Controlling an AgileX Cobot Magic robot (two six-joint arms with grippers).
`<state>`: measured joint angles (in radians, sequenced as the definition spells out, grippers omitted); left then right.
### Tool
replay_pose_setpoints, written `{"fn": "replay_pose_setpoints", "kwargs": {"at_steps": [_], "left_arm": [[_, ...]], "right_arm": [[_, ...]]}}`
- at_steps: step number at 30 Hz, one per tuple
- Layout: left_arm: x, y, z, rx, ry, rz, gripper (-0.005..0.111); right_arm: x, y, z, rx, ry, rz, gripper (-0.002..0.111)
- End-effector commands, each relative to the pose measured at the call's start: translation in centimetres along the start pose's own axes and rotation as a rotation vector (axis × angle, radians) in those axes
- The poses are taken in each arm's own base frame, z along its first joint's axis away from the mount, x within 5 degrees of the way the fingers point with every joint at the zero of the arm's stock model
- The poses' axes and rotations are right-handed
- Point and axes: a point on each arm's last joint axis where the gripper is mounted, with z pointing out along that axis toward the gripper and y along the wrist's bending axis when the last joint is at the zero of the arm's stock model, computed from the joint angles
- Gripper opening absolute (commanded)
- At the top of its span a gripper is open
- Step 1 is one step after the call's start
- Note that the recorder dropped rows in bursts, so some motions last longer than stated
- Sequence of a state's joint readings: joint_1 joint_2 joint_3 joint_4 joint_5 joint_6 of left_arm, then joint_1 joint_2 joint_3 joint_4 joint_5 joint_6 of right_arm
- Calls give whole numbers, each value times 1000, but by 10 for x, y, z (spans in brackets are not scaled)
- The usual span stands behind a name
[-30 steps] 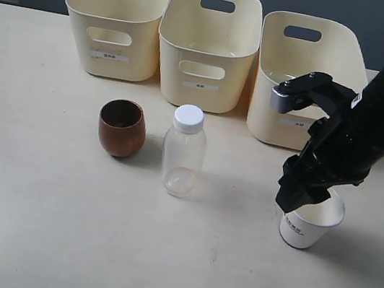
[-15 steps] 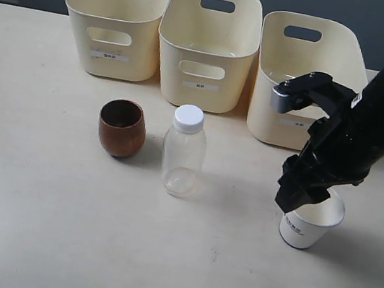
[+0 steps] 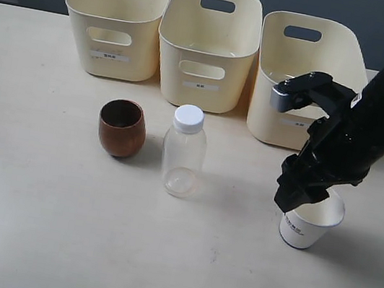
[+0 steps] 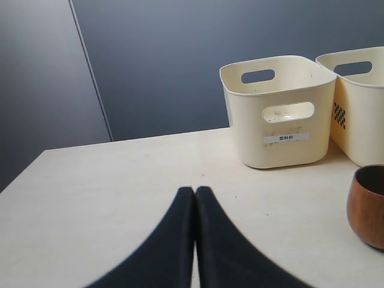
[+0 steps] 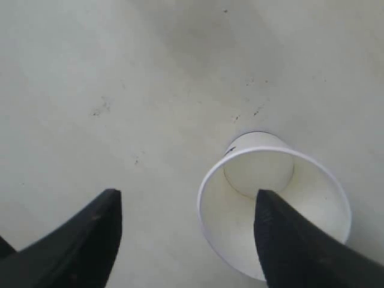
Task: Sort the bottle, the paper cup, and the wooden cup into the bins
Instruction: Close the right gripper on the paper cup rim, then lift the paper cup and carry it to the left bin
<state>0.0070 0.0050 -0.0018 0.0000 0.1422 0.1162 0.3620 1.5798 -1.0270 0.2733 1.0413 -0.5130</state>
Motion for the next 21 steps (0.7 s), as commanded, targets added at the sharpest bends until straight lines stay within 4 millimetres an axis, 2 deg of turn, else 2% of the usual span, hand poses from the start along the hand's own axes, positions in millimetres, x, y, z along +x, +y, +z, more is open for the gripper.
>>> {"fn": "replay_pose_setpoints", "kwargs": {"at_steps": [1, 10, 14, 18, 19, 20, 21], "left_arm": [[0, 0, 0, -2, -10, -2, 0], [0, 0, 0, -2, -10, -2, 0], [0, 0, 0, -2, -10, -2, 0], [0, 0, 0, -2, -10, -2, 0], [0, 0, 0, -2, -10, -2, 0], [0, 0, 0, -2, -10, -2, 0], [0, 0, 0, -2, -10, -2, 0]], "right_arm": [[0, -2, 4, 15, -25, 9, 61], [6, -3, 11, 22, 3, 14, 61], [9, -6, 25, 24, 31, 23, 61], [6, -5, 47, 15, 104, 0, 61], [3, -4, 54, 27, 107, -18, 59], [1, -5, 58, 48, 109, -32, 51], [-1, -3, 61, 69, 112, -60, 34]]}}
